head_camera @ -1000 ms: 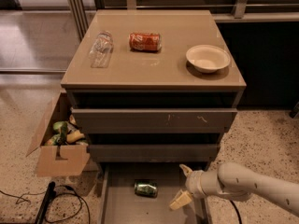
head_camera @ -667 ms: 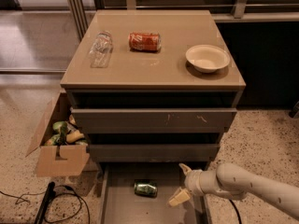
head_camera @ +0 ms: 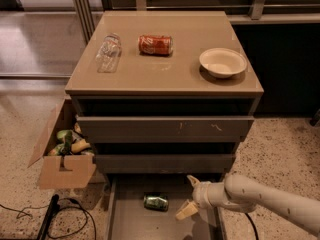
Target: Pick green can from bottom drawer and place on counter
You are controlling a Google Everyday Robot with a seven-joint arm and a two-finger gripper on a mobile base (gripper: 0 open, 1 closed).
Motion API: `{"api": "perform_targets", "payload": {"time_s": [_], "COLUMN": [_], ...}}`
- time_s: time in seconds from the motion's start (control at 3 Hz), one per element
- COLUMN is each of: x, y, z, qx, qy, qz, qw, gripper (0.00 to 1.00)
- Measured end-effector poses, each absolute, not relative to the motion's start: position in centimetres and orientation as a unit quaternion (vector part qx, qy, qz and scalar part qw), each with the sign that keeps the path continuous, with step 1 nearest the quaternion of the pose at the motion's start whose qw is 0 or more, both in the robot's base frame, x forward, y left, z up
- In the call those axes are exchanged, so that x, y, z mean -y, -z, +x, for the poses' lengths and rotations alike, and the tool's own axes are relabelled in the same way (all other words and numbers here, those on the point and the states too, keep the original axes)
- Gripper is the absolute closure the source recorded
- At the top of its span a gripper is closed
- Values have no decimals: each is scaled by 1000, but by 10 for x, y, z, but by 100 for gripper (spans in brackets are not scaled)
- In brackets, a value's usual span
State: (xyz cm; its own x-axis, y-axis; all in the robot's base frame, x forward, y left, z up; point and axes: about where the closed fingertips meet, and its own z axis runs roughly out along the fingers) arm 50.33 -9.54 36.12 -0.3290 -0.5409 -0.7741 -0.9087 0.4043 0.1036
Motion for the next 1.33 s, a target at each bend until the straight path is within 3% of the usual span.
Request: {"api": "perform_targets", "payload": {"time_s": [1.33], "x": [57], "y": [-213], "z": [551], "qx": [-762], "qy": [-301], "qz": [-457], "qw": [346], "gripper": [0]}}
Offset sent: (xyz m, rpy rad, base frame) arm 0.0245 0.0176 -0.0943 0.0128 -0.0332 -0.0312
